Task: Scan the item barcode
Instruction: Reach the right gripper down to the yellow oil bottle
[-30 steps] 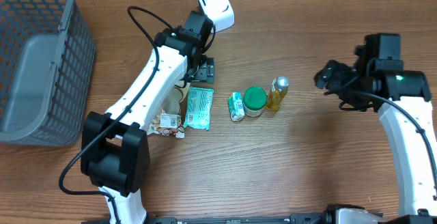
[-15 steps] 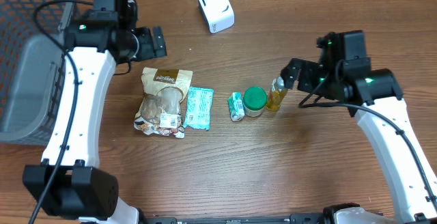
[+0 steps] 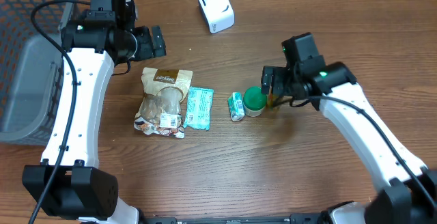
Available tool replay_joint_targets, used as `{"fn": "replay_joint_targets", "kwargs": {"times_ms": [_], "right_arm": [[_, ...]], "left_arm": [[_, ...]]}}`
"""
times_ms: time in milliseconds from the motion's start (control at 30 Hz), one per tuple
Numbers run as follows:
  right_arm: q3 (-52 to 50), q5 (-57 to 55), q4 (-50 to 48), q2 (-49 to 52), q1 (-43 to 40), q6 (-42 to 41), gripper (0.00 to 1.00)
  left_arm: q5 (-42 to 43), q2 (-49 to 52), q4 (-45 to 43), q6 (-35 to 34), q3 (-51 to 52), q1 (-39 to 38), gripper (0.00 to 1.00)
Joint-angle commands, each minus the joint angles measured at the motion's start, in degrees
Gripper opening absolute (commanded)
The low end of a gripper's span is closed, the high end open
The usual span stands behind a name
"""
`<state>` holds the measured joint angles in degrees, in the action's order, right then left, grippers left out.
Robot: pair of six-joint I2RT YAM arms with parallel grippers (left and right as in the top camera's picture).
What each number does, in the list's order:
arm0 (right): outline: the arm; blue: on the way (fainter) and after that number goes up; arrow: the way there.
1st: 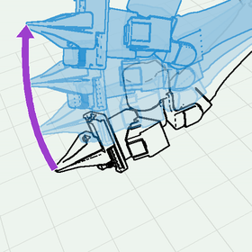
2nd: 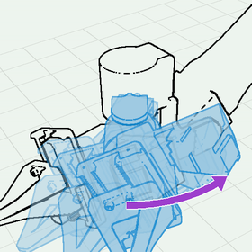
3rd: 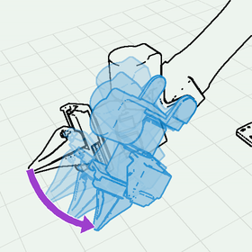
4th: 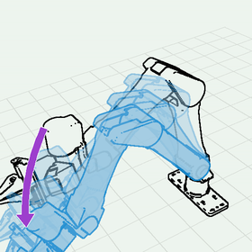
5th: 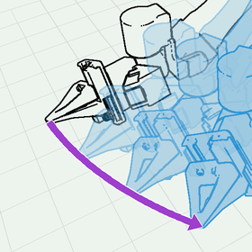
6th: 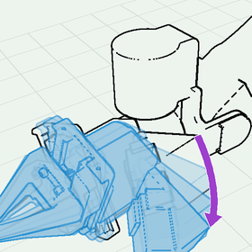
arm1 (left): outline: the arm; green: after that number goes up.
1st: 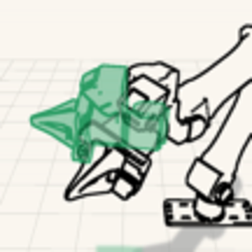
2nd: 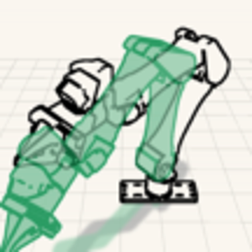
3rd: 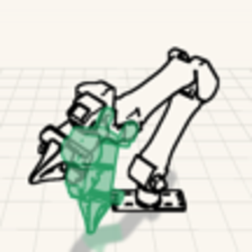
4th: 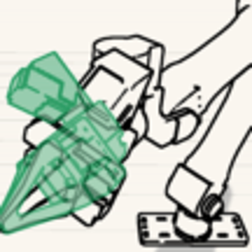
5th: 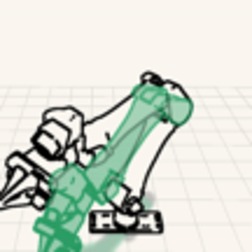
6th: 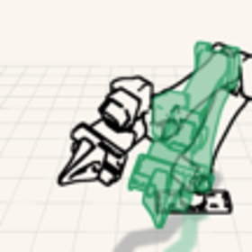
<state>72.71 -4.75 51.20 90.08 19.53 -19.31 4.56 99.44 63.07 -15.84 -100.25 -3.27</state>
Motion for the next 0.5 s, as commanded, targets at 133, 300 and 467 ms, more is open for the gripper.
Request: {"fn": "replay_joint_targets", "kwargs": {"times_ms": [133, 300, 467], "right_arm": [[0.63, -1.84, 0.15, 3.5, 0.02, -0.42, 1.0], [0.63, -1.66, 1.09, 3.56, 0.02, -0.39, 1.0], [0.13, -1.66, 1.44, 3.58, -0.04, -0.42, 0.95]], "left_arm": [[1.01, 0.11, 0.13, 1.7, -0.79, 0.2, 1.0], [1.01, 0.11, 0.13, 1.7, -0.79, 0.2, 1.0], [1.01, 0.11, 0.13, 1.7, -0.79, 0.2, 1.0]]}}
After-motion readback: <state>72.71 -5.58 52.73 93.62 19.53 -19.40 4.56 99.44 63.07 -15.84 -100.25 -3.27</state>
